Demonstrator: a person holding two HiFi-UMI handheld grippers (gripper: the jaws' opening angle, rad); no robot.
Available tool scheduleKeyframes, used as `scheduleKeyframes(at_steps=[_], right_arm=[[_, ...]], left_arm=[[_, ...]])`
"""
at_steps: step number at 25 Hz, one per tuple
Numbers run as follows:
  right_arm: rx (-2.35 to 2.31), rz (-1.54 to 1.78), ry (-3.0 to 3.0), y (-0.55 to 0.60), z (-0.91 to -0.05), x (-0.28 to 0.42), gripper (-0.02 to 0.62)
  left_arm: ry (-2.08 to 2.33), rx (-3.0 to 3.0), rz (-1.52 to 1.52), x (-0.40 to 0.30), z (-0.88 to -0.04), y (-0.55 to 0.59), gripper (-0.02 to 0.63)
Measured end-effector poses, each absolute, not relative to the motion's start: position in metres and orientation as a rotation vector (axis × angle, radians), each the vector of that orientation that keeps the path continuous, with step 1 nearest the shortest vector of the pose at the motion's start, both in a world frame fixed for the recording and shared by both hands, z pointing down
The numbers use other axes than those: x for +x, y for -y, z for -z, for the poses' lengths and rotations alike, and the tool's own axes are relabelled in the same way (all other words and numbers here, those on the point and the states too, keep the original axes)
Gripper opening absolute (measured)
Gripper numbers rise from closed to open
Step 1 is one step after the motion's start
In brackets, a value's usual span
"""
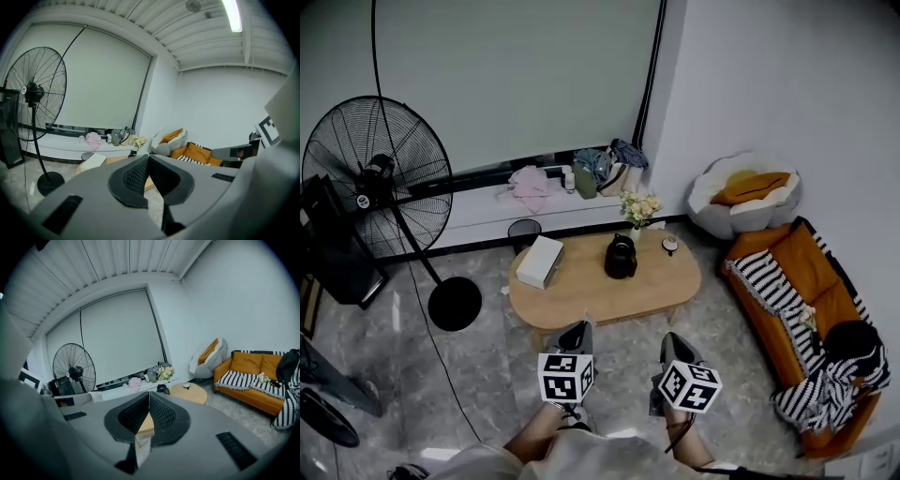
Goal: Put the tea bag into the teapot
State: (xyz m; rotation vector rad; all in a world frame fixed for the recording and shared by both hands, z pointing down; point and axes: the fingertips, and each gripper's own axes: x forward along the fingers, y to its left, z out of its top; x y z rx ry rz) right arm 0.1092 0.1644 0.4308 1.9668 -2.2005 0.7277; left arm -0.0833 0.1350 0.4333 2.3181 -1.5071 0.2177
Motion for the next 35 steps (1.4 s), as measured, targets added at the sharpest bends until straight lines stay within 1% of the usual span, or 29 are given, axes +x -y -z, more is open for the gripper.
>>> scheduleKeyframes(at_steps=[15,35], right_arm=[[2.013,-0.736,2.152,-0.061,-0.438,0.110,0.034],[1.995,-0.800,2.102,0.004,-0.460,0.111,0.034]], left_arm=[[1.472,2.335,-0.265,-0.087,-0.447,-0.030,0.017],[1.404,2.318,-0.313,-0.076,-0.472,0.028,0.017]])
